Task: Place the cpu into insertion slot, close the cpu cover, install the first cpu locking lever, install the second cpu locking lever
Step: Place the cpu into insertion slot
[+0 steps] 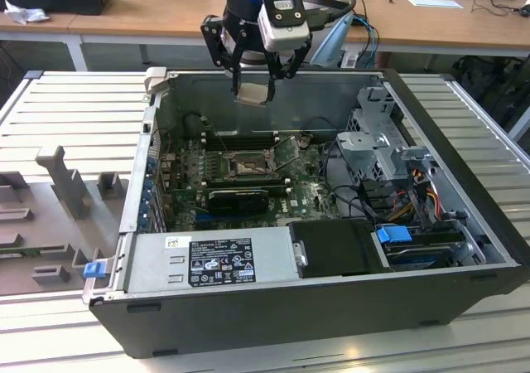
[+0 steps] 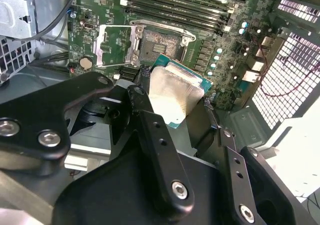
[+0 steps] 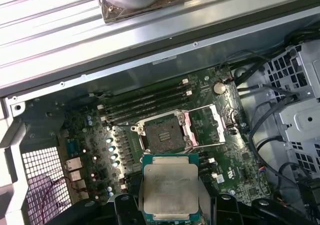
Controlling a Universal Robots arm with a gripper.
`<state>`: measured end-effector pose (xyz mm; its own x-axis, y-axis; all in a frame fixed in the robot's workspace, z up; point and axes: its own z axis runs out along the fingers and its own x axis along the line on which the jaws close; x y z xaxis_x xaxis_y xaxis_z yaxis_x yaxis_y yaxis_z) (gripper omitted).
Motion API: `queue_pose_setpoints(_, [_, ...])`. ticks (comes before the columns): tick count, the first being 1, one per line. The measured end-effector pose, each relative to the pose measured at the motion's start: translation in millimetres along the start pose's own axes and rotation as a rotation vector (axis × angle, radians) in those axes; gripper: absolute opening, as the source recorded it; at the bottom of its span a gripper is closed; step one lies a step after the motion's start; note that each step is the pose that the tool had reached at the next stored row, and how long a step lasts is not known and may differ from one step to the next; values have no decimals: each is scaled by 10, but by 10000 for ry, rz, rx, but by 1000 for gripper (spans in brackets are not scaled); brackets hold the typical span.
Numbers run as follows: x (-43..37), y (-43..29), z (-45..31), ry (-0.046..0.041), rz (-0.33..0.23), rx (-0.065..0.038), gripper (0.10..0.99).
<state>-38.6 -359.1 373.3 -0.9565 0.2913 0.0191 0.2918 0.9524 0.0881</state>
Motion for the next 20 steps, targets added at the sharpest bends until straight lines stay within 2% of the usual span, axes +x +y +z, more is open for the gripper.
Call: queue_pose_setpoints(20, [0, -2, 25, -24, 272, -7, 533])
